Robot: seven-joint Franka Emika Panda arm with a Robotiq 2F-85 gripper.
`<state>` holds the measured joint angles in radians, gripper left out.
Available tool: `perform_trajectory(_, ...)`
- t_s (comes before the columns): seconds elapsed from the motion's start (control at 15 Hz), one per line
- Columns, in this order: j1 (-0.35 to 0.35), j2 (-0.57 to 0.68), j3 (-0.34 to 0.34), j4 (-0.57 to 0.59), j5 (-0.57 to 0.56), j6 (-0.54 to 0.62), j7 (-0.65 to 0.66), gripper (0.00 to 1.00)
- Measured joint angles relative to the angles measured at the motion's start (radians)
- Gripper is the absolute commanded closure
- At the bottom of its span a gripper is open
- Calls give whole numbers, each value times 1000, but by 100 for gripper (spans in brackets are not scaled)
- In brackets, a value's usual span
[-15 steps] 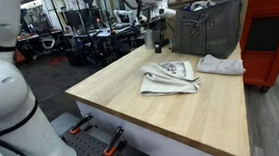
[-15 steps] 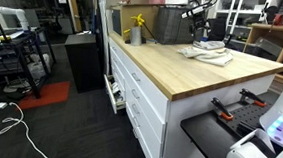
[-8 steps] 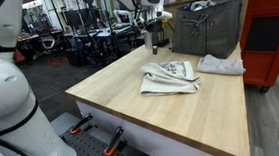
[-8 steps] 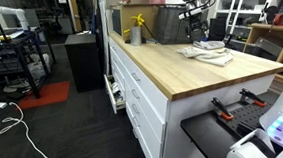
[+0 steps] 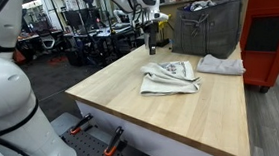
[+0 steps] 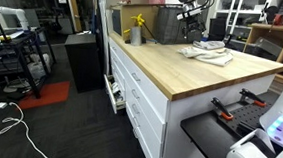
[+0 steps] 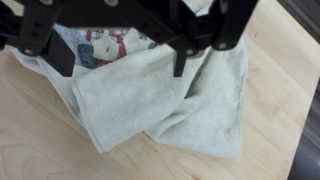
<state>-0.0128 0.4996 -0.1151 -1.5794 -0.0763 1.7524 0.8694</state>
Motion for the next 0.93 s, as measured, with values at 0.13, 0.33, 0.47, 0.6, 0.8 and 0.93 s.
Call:
perform_trajectory(0.13, 6, 6, 0, -11, -6, 9, -22, 0)
perform_trajectory(0.33, 15, 16, 0, -31, -22, 22, -42, 0)
perform_trajectory(0.47, 21, 25, 0, -43, -24, 33, -54, 0)
perform_trajectory(0.6, 26, 33, 1, -46, -24, 36, -63, 0)
perform_trajectory(0.8, 33, 38, 1, -47, -24, 37, -63, 0)
perform_trajectory(0.93, 37, 41, 1, -47, -23, 37, -63, 0)
